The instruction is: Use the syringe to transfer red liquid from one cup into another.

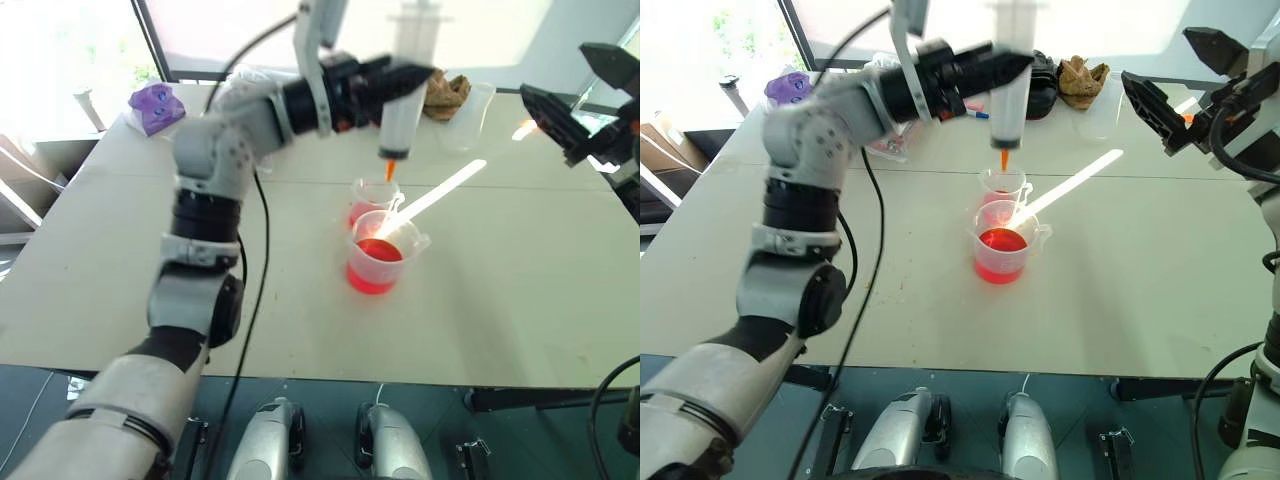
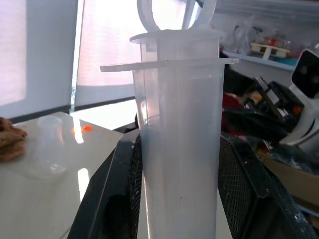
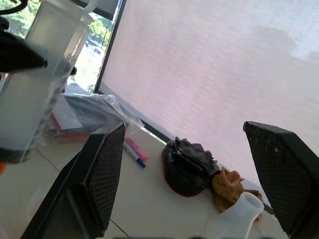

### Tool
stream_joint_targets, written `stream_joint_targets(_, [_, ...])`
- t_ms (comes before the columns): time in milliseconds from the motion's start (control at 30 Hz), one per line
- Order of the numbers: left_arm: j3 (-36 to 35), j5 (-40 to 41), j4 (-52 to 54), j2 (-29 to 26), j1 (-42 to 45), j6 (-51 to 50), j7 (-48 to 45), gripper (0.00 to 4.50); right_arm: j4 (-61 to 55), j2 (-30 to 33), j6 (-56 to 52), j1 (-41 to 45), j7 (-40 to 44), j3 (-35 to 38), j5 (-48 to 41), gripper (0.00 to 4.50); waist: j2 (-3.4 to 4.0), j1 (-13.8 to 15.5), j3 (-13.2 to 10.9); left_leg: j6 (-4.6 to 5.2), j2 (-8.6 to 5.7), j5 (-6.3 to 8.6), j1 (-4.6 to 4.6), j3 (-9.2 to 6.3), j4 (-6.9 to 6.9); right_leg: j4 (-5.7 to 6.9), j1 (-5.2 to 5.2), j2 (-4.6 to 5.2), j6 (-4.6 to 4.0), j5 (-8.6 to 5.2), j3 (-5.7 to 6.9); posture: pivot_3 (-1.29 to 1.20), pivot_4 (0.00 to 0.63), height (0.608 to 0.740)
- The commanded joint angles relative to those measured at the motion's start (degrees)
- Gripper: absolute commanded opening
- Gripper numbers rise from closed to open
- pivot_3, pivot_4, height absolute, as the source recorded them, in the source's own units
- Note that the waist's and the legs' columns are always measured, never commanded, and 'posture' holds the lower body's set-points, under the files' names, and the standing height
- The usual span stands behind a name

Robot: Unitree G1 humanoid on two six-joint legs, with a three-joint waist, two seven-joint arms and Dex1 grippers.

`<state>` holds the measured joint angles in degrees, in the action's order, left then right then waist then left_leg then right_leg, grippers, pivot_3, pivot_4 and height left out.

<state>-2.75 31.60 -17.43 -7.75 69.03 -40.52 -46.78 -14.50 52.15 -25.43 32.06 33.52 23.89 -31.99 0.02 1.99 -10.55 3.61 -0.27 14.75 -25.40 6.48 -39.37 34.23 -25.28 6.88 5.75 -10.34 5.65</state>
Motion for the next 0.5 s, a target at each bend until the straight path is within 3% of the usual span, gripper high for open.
stream_joint_targets(33, [3.2,-1.6,5.9,0.1,-3.3,4.9,-2.3,1.62,-0.2,1.1,2.2,1.9,-0.4,1.0,2.0,3.93,0.02,-0.1,0.0,-0.01,0.02,-0.01,0.01,0.00,0.00,0.00,-0.01,-0.03,0.00,0.00,0.00,0.00,0.150,0.740])
stream_joint_targets(267, [8.8,-4.7,7.5,0.3,-10.1,9.9,-5.3,1.62,-1.6,2.7,3.1,2.3,3.4,-2.5,3.8,3.93,0.03,0.1,0.0,0.04,0.03,0.02,0.02,-0.02,-0.02,-0.01,0.02,-0.03,-0.01,0.00,0.00,0.00,0.150,0.740])
stream_joint_targets(500, [10.7,-7.2,5.9,0.3,-12.3,13.4,-6.4,1.62,-2.9,0.6,2.9,2.1,5.5,-5.9,3.2,3.93,0.03,0.2,0.0,0.09,0.03,0.05,-0.01,-0.05,-0.06,0.00,0.02,-0.03,-0.02,0.00,0.00,0.00,0.150,0.740])
